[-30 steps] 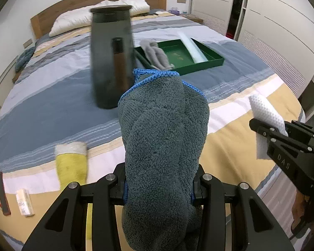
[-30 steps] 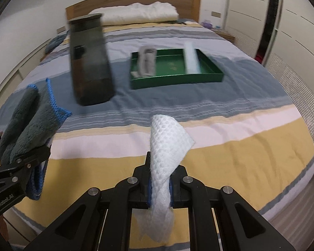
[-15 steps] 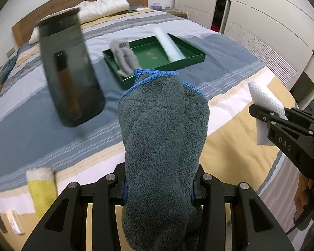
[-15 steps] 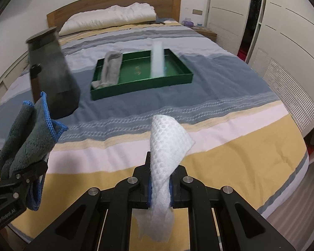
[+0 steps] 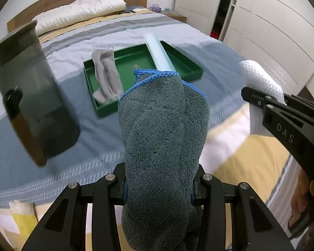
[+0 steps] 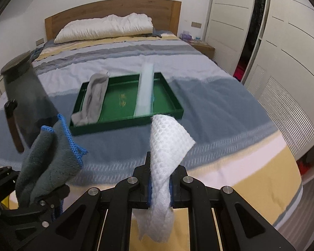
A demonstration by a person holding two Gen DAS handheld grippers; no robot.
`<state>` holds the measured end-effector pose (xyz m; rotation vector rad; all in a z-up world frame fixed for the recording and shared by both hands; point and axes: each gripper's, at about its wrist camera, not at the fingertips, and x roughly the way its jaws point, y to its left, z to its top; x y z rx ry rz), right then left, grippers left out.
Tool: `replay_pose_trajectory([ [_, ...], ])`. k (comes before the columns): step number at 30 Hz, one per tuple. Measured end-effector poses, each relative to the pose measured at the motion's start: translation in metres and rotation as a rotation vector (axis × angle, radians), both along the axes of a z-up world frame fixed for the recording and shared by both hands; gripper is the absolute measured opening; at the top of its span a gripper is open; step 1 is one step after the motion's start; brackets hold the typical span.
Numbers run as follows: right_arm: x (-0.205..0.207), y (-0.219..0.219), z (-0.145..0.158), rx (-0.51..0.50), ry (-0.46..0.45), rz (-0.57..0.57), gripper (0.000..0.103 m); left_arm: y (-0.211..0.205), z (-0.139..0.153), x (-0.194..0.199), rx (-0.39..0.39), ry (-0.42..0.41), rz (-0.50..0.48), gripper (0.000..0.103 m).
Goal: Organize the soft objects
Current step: 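Carry the green towel with the left tool while the right tool carries the white cloth over the tray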
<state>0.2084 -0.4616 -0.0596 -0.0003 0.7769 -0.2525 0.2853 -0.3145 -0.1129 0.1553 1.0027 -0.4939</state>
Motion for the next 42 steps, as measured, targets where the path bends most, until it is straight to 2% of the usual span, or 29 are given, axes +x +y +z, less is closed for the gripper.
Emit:
replay_pose_trajectory([
  [8, 0.051, -0.015, 0.007, -0.063, -0.027, 0.028, 0.01, -0.015, 0.002, 0.053, -0.063, 0.039, 0.085, 0.036],
  [15, 0.107, -0.026, 0.0, -0.095, -0.018, 0.068, 0.01, -0.027, 0.003, 0.11, -0.085, 0.008, 0.182, 0.036],
  [19, 0.146, -0.035, -0.009, -0.116, -0.005, 0.088, 0.01, -0.032, -0.001, 0.138, -0.08, -0.023, 0.215, 0.036],
  [29, 0.235, -0.046, -0.034, -0.126, 0.024, 0.152, 0.011, -0.049, -0.034, 0.196, -0.055, -0.008, 0.281, 0.036],
  [35, 0.273, -0.049, -0.054, -0.153, 0.063, 0.153, 0.011, -0.054, -0.054, 0.214, -0.018, 0.007, 0.311, 0.036],
  [42, 0.303, -0.055, -0.075, -0.138, 0.112, 0.141, 0.011, -0.056, -0.071, 0.22, 0.019, 0.003, 0.314, 0.036],
])
